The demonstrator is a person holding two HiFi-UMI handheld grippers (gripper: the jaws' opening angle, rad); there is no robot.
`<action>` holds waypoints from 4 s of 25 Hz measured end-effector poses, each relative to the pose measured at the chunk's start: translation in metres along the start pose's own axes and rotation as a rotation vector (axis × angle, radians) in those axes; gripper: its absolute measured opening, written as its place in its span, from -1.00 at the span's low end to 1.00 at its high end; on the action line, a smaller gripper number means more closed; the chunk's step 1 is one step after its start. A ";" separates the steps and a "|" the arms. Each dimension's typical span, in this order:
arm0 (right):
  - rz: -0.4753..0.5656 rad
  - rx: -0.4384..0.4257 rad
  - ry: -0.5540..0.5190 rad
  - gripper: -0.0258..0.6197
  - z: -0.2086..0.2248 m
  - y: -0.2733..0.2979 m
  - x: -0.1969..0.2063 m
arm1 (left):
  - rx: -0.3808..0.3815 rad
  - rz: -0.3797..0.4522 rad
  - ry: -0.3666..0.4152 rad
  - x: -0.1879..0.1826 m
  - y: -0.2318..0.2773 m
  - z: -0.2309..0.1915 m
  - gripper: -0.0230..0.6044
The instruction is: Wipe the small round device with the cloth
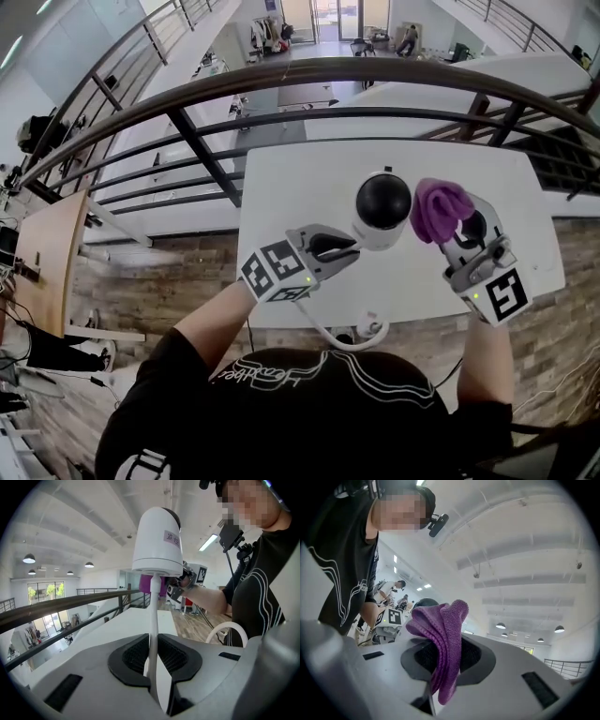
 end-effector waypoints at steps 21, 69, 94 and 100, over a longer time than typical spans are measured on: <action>0.164 -0.279 0.059 -0.74 0.018 0.033 -0.021 | -0.006 -0.015 0.006 -0.001 0.007 0.000 -0.73; -0.032 -0.299 0.168 -0.74 -0.107 -0.022 0.039 | 0.021 -0.018 0.011 0.007 0.005 -0.002 -0.73; -0.055 -0.049 0.176 -0.74 -0.151 -0.036 -0.042 | -0.066 0.245 0.012 0.009 -0.124 0.054 -0.90; -0.010 -0.142 0.159 -0.74 -0.154 -0.023 -0.073 | 0.047 0.220 -0.027 -0.009 -0.137 0.091 -0.90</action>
Point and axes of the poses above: the fingertips, and each gripper's own axes: y forward along the fingers, z to its right, x out of its underside, the point moved 4 cm from there along -y, backward along the fingers, and after that the axes turned 8 degrees about -y, right-handed, at the moved point
